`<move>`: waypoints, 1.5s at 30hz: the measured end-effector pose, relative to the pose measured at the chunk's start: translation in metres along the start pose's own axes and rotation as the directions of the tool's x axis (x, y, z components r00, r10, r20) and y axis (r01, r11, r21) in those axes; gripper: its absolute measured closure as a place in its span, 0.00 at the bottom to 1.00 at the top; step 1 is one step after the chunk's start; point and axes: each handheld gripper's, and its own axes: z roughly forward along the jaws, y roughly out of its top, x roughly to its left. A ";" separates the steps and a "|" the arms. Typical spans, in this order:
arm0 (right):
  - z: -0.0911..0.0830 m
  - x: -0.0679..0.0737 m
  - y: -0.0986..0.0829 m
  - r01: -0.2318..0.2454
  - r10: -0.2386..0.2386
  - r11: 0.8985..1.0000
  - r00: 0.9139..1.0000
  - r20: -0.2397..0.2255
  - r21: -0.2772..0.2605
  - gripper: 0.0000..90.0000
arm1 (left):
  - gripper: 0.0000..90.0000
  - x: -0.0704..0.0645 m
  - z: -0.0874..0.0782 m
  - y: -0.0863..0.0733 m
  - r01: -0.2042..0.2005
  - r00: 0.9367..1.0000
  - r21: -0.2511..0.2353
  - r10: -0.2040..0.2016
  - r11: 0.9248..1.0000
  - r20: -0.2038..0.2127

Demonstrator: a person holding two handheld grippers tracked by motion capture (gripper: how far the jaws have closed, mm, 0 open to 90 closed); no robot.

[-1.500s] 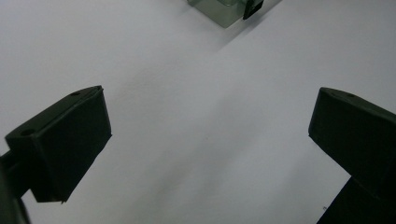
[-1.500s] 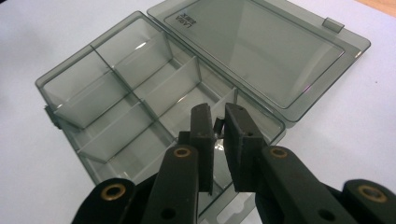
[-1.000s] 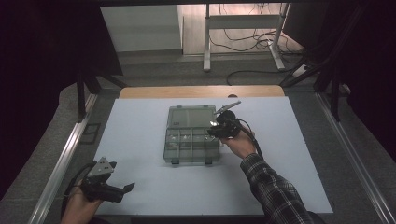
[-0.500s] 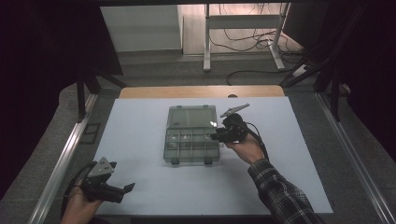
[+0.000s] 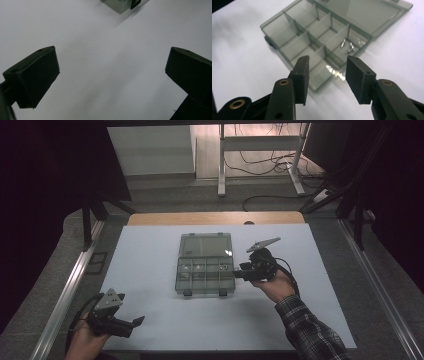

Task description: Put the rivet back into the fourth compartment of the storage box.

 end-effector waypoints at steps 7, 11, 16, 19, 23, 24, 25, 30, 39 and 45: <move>-0.012 0.004 -0.010 0.025 -0.025 1.000 0.999 0.027 -0.004 0.50 | 0.00 0.000 0.000 0.000 -0.002 1.000 0.001 0.002 1.000 0.000; -0.016 0.006 -0.017 0.029 -0.029 1.000 0.999 0.040 0.003 0.44 | 0.00 0.000 0.000 0.000 -0.004 1.000 0.002 0.004 1.000 0.000; -0.023 0.008 -0.024 0.019 -0.019 1.000 0.999 0.045 0.002 0.40 | 0.00 -0.001 0.000 0.000 -0.005 1.000 0.002 0.005 1.000 0.001; -0.029 0.008 -0.028 0.019 -0.019 1.000 0.998 0.056 -0.010 0.36 | 0.00 -0.001 0.000 0.000 -0.005 1.000 0.002 0.005 1.000 0.000; -0.035 0.009 -0.034 0.014 -0.012 1.000 0.998 0.067 -0.026 0.30 | 0.00 -0.001 0.000 0.000 -0.004 1.000 0.000 0.004 1.000 0.000; -0.037 0.009 -0.036 0.013 -0.011 0.999 0.998 0.069 -0.030 0.29 | 0.00 0.000 0.000 0.000 -0.004 1.000 0.000 0.004 1.000 0.000; -0.038 0.009 -0.037 0.016 -0.014 0.999 0.998 0.069 -0.031 0.27 | 0.00 0.000 0.000 0.000 -0.003 1.000 -0.001 0.003 1.000 0.000; -0.044 0.010 -0.047 0.017 -0.014 0.999 0.997 0.071 -0.037 0.19 | 0.00 0.000 -0.001 0.000 0.000 1.000 -0.002 0.000 1.000 0.001; -0.054 0.010 -0.062 0.036 -0.031 0.998 0.994 0.105 -0.046 0.08 | 0.00 0.000 -0.001 0.000 0.004 1.000 -0.004 -0.004 1.000 -0.001; -0.059 0.007 -0.072 0.020 -0.014 0.999 0.992 0.123 -0.050 0.05 | 0.00 0.000 -0.001 0.000 0.005 1.000 -0.002 -0.005 1.000 -0.005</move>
